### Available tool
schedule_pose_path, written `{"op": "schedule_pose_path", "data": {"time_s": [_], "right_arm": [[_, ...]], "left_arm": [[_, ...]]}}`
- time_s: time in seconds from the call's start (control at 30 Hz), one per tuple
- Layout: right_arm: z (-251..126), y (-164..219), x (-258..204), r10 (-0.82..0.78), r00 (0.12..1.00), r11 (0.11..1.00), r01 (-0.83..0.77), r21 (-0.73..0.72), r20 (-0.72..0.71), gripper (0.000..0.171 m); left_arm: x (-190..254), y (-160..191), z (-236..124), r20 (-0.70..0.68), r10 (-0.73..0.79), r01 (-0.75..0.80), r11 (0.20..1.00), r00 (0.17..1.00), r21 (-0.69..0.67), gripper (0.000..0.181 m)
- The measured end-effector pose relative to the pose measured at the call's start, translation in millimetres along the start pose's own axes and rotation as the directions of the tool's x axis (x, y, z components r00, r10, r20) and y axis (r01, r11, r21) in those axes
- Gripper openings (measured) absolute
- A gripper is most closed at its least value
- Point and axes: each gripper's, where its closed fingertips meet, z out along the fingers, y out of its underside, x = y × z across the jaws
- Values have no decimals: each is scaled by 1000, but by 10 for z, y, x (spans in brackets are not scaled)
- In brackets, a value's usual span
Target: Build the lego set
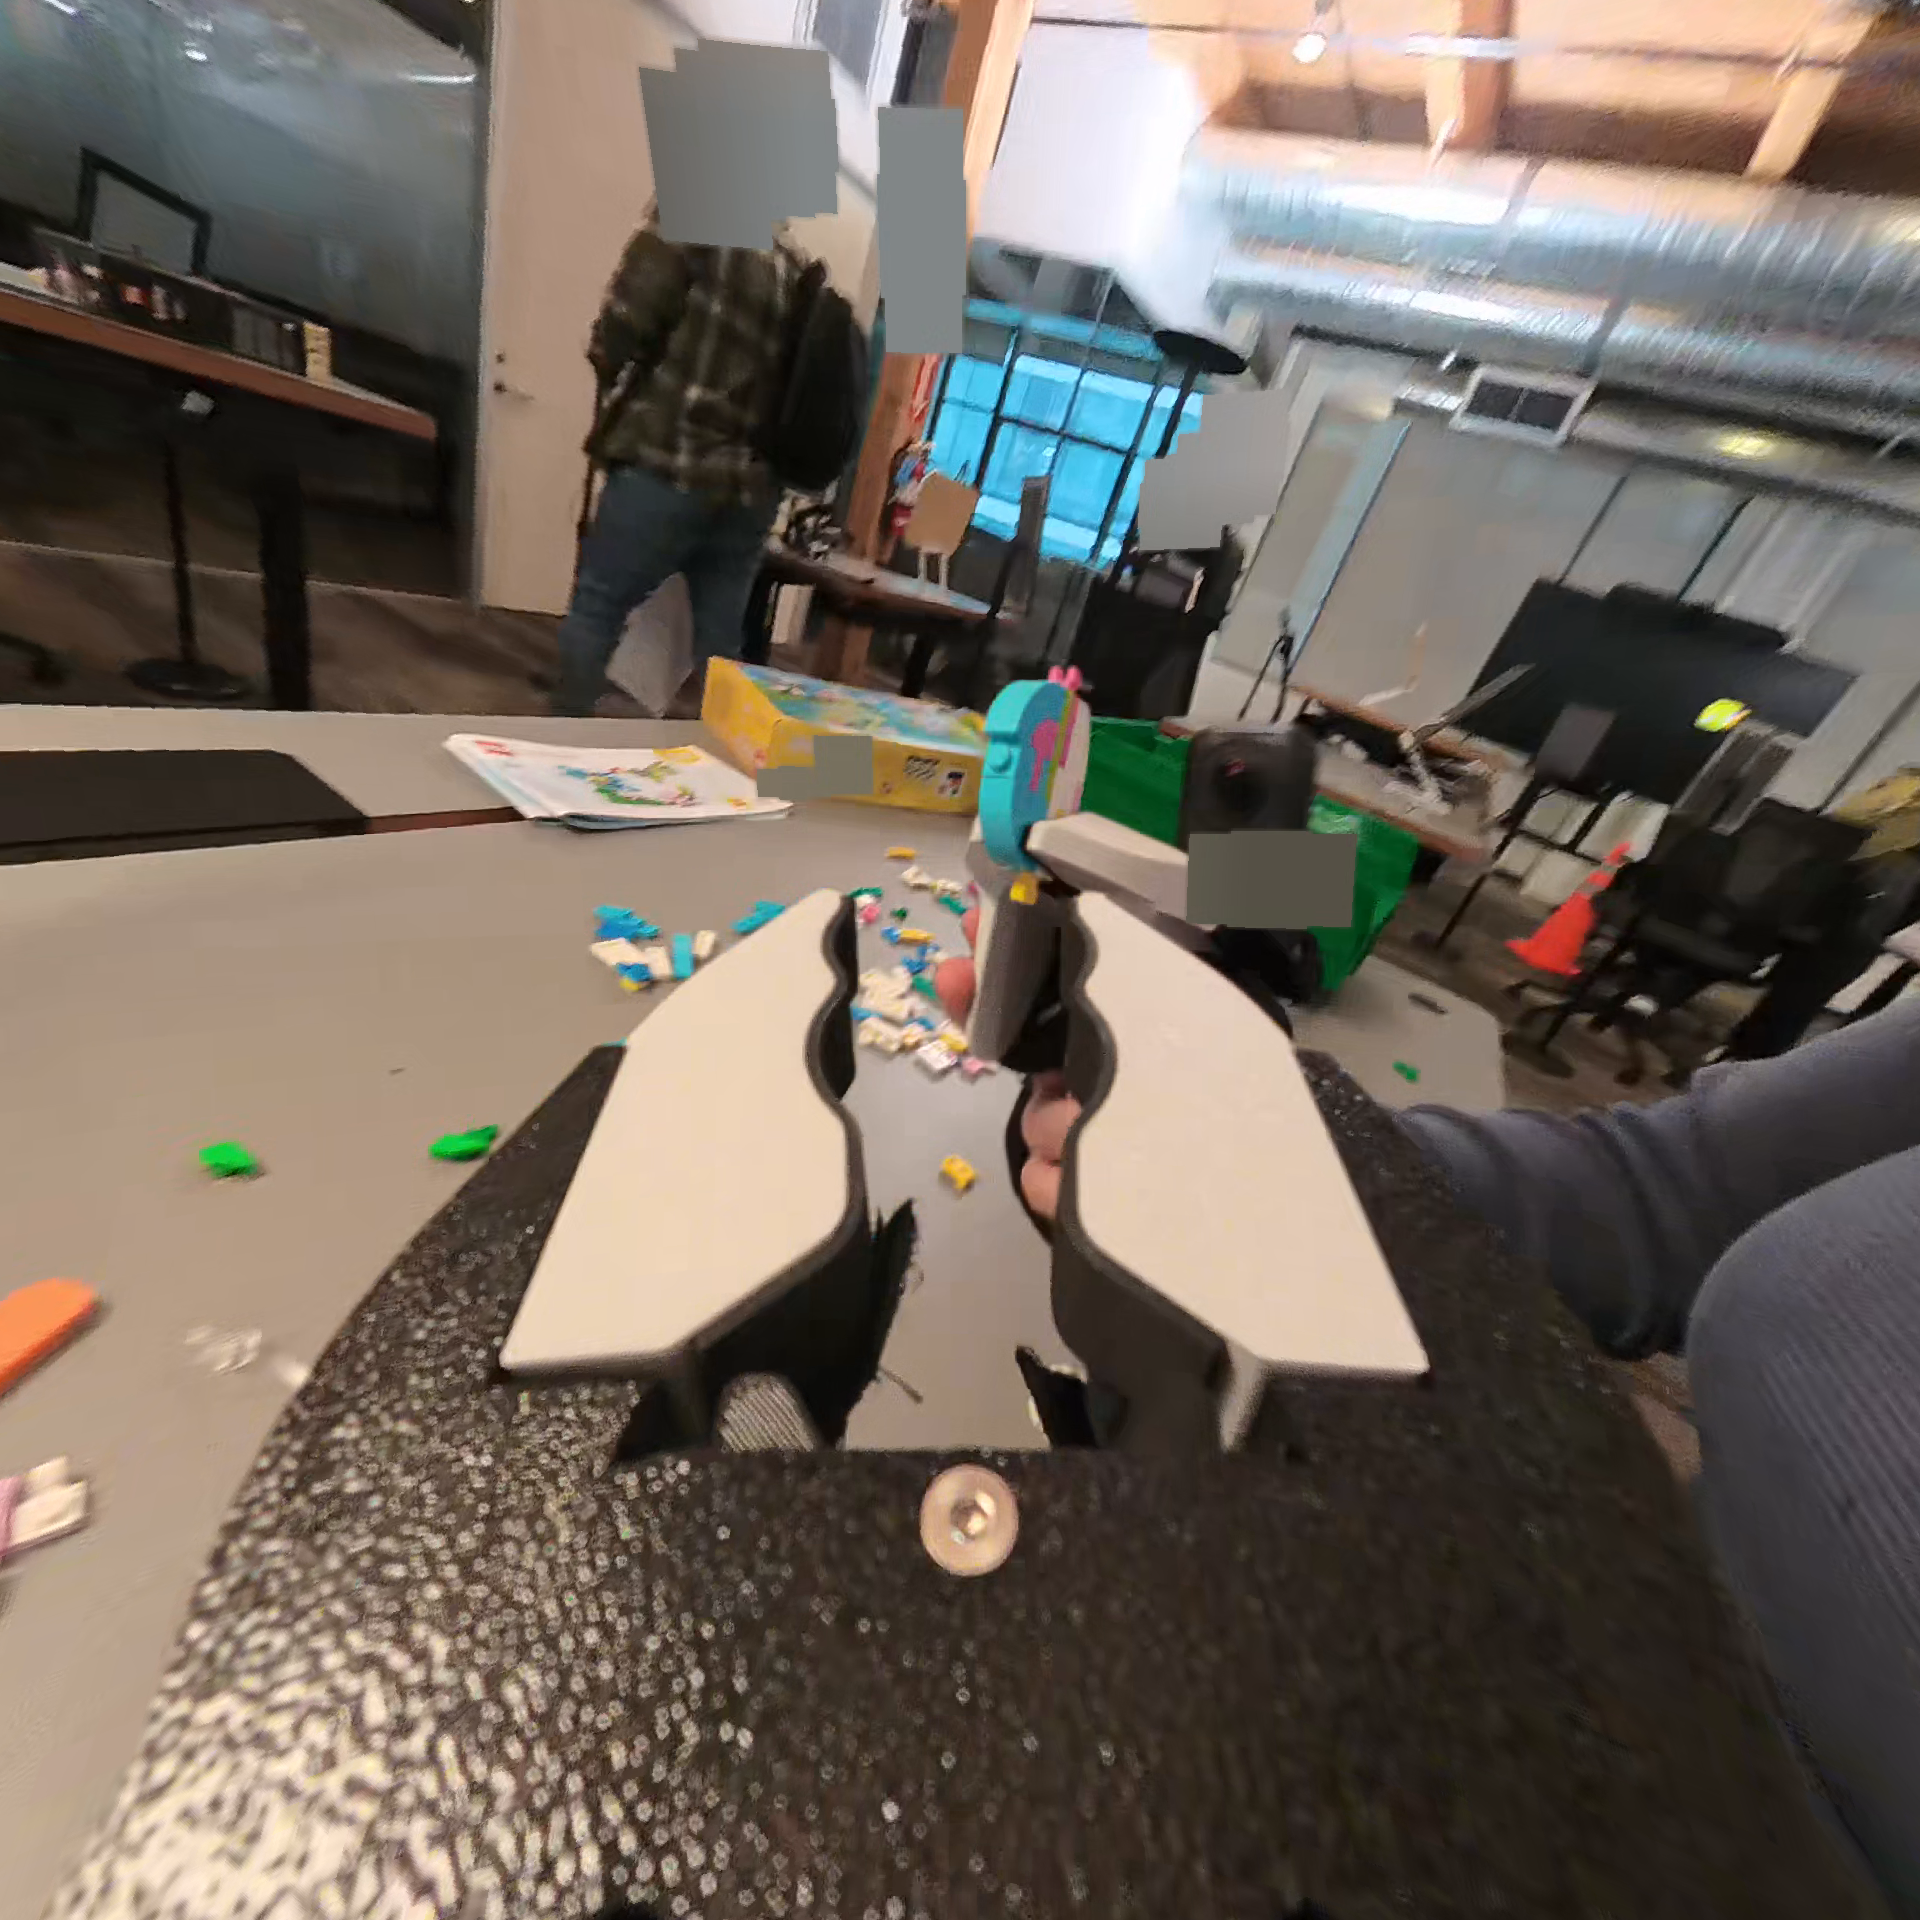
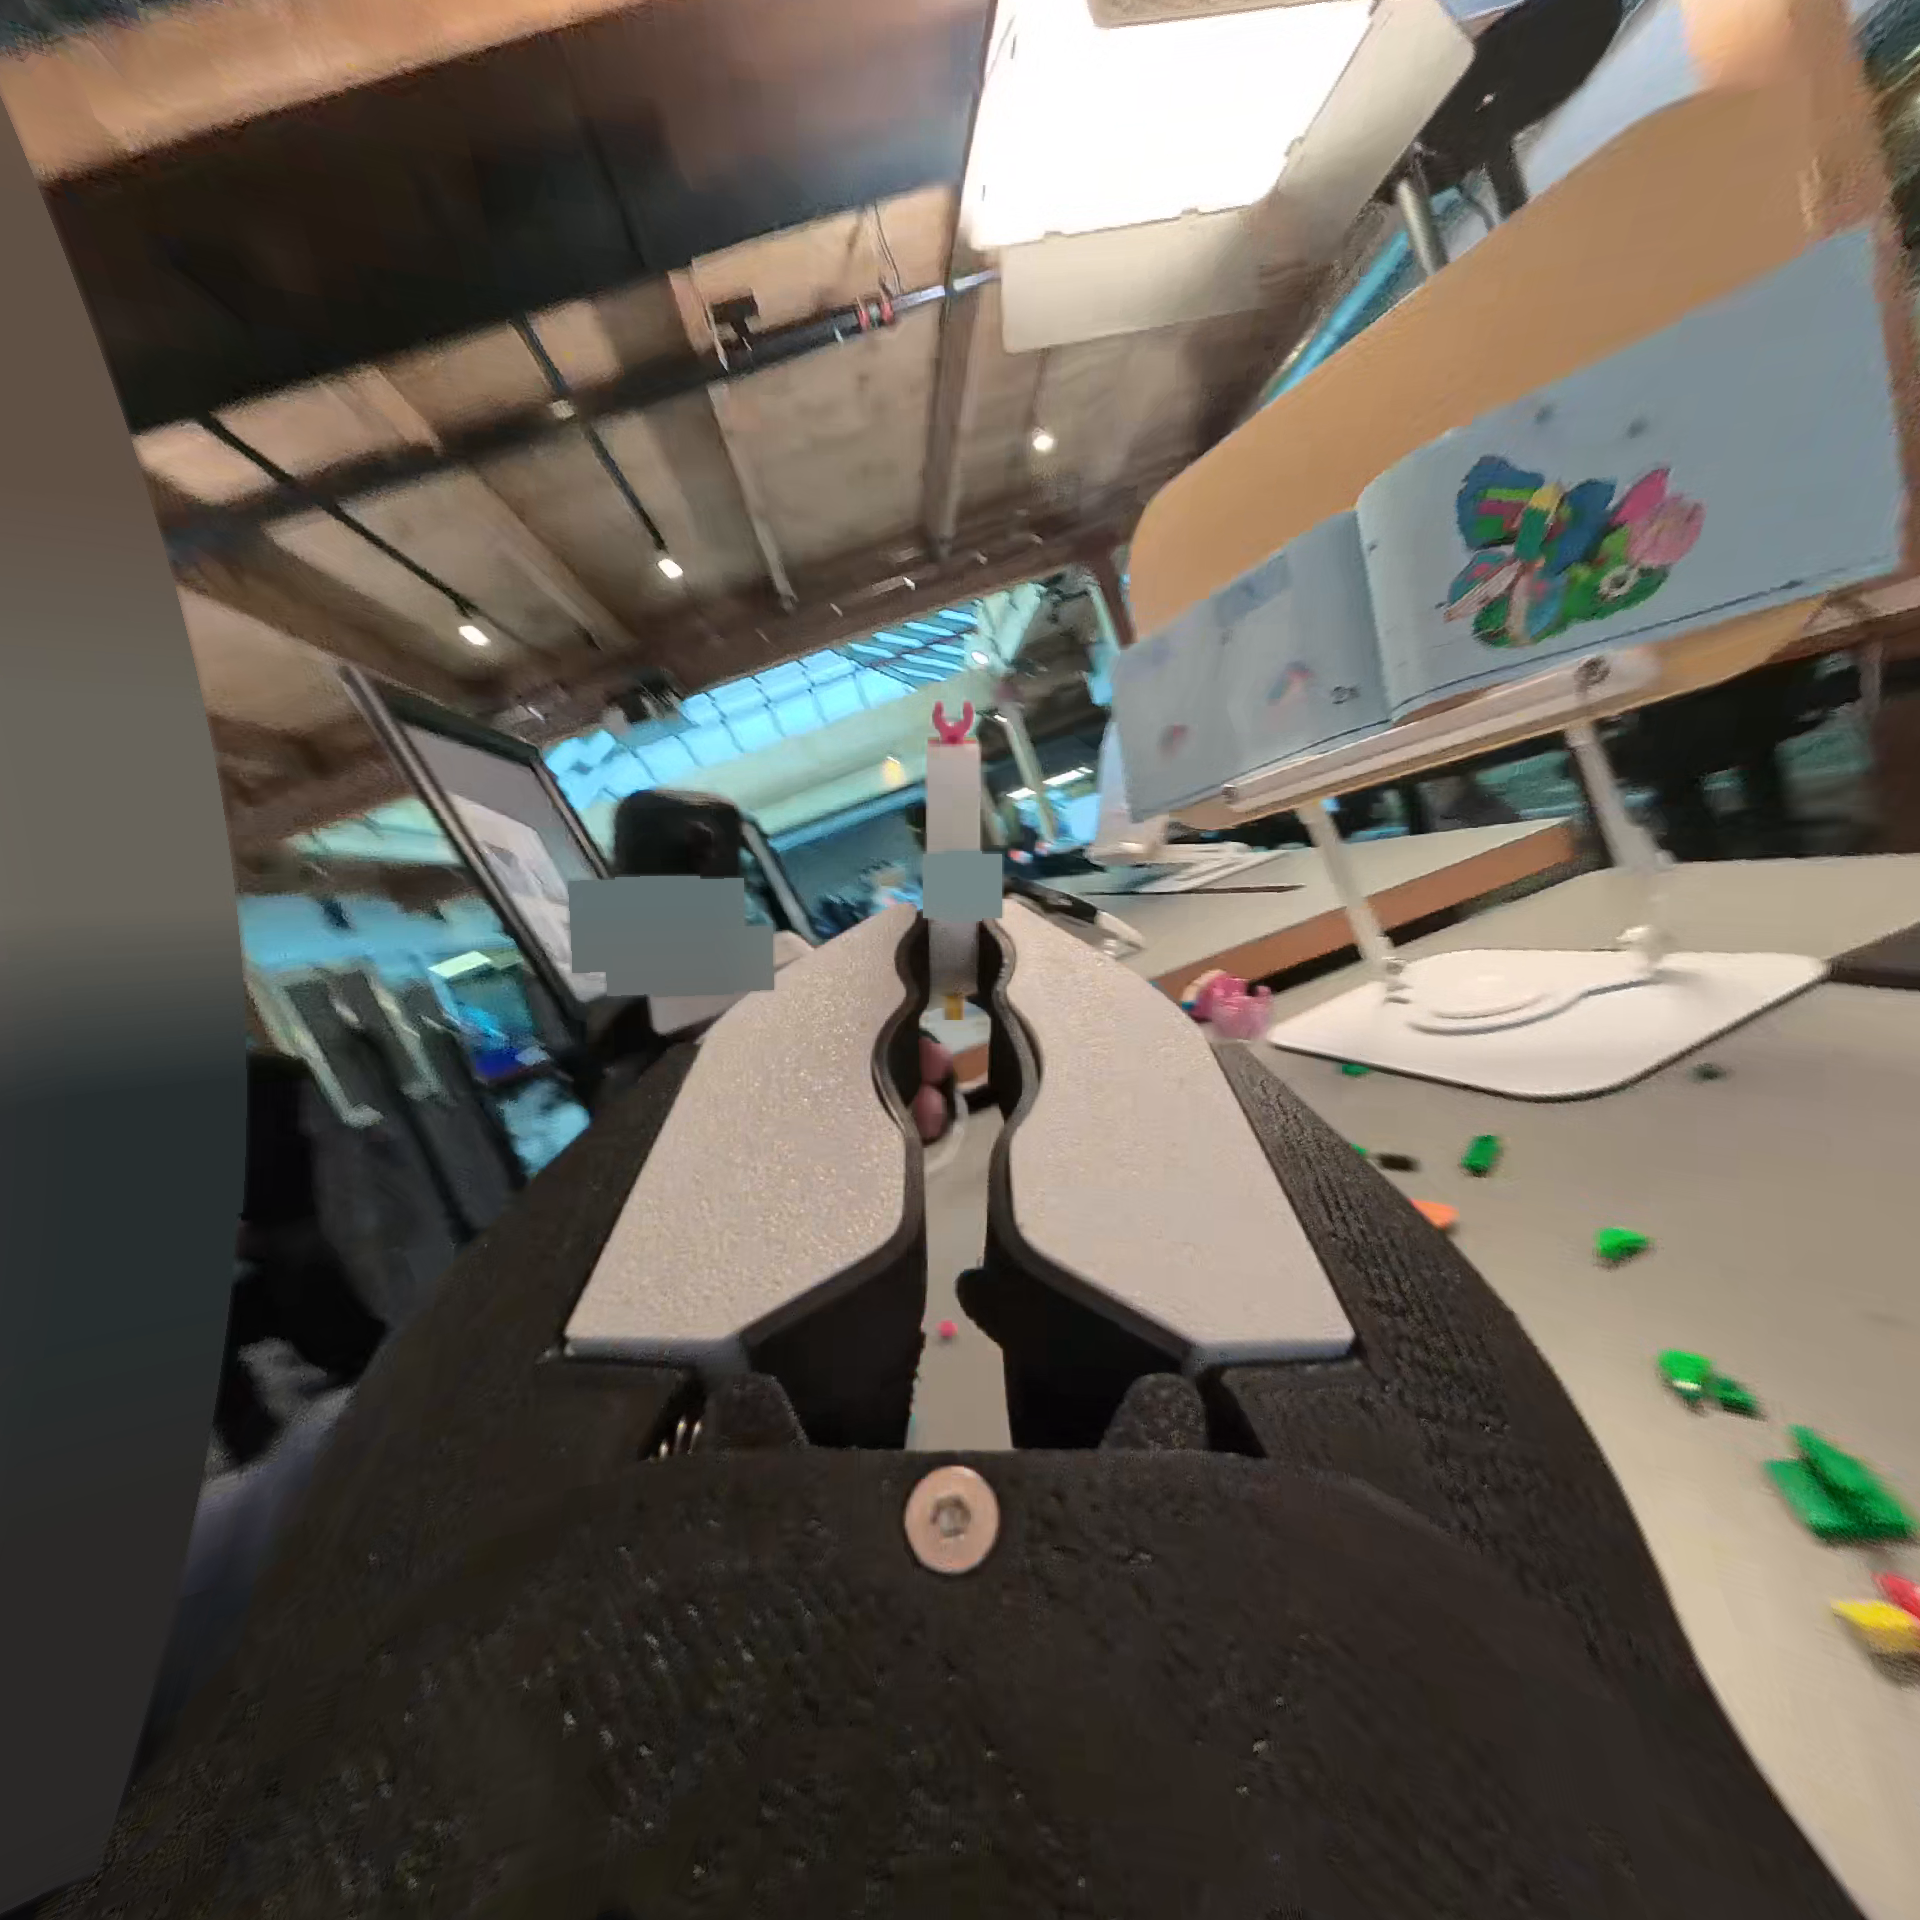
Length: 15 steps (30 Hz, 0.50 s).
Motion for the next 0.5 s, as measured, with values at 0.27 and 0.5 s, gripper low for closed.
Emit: {"op": "schedule_pose_path", "data": {"time_s": [0.27, 0.5], "right_arm": [[-39, -20, -79, 355, 915, 930, -367, 32, 193, 7], [-44, 60, -113, 345, 915, 937, -350, -13, 209, 7]], "left_arm": [[111, -111, 182, -105, -33, 47, 990, 994, 134, 25], [175, -87, 361, -167, -33, 36, 999, 985, 14, 17]]}}
